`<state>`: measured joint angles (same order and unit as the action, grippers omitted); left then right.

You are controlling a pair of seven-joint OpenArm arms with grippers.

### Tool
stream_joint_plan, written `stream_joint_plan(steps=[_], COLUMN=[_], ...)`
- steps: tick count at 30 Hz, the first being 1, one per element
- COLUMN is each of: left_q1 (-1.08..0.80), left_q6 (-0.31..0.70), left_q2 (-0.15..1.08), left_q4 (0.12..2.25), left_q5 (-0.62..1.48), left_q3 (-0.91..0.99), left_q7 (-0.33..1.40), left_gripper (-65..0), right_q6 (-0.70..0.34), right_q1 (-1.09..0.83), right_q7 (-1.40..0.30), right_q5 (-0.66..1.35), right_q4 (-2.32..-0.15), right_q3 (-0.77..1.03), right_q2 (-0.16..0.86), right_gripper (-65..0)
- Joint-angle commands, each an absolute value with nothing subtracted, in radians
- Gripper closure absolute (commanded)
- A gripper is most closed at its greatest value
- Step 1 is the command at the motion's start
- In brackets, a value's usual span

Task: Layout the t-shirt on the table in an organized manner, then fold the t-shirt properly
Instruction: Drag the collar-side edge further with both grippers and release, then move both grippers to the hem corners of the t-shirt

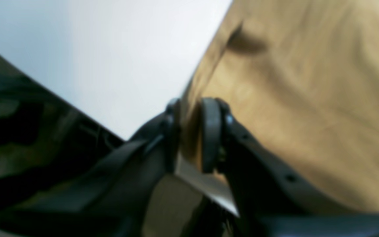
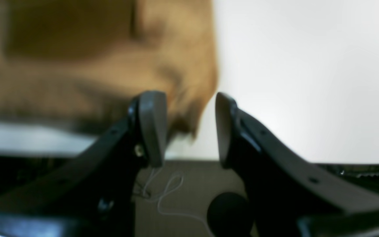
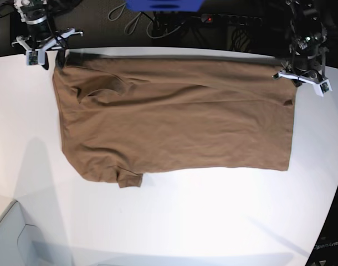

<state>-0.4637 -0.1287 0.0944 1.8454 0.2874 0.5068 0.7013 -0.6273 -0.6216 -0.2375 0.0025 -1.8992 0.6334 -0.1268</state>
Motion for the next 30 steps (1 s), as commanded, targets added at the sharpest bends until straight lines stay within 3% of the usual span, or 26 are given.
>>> stream_joint_plan(steps=[1, 6, 12, 14, 16, 21, 30], left_q1=[-0.469, -0.489, -0.443, -0.394, -0.306, -0.042, 0.312], left_q6=[-0.131, -0.131, -0.133, -0.133, -0.131, -0.131, -0.131], left_q2=[0.099, 0.097, 0.104, 0.102, 0.102, 0.143, 0.239], left_q4=[1.88, 1.994, 2.022, 2.012, 1.983, 1.759, 1.199], left_q5=[0.285, 0.282, 0.278, 0.282, 0.277, 0.274, 0.165], left_q3=[0.51, 0.512, 0.518, 0.552, 0.575, 0.579, 0.41], left_q7=[0.684, 0.684, 0.684, 0.684, 0.684, 0.684, 0.599], left_gripper=[-15.0, -21.9, -23.1, -24.2, -29.4, -43.5, -47.0], right_q6=[-0.621, -0.621, -0.621, -0.621, -0.621, -0.621, -0.621], right_q1=[-0.631, -0.621, -0.526, -0.455, -0.38, -0.179, 0.035], right_q7=[-0.214, -0.214, -0.229, -0.298, -0.398, -0.602, -0.633], right_q5=[0.038, 0.127, 0.127, 0.127, 0.102, 0.007, -0.13], right_q4=[-1.933, -1.962, -1.959, -1.96, -1.959, -1.943, -1.787], right_q3=[0.653, 0.734, 0.734, 0.708, 0.677, 0.593, 0.475], right_q2=[-0.125, -0.122, -0.085, -0.062, -0.018, 0.019, 0.018], right_gripper=[-25.8, -25.9, -26.0, -26.0, -26.0, -26.0, -26.0])
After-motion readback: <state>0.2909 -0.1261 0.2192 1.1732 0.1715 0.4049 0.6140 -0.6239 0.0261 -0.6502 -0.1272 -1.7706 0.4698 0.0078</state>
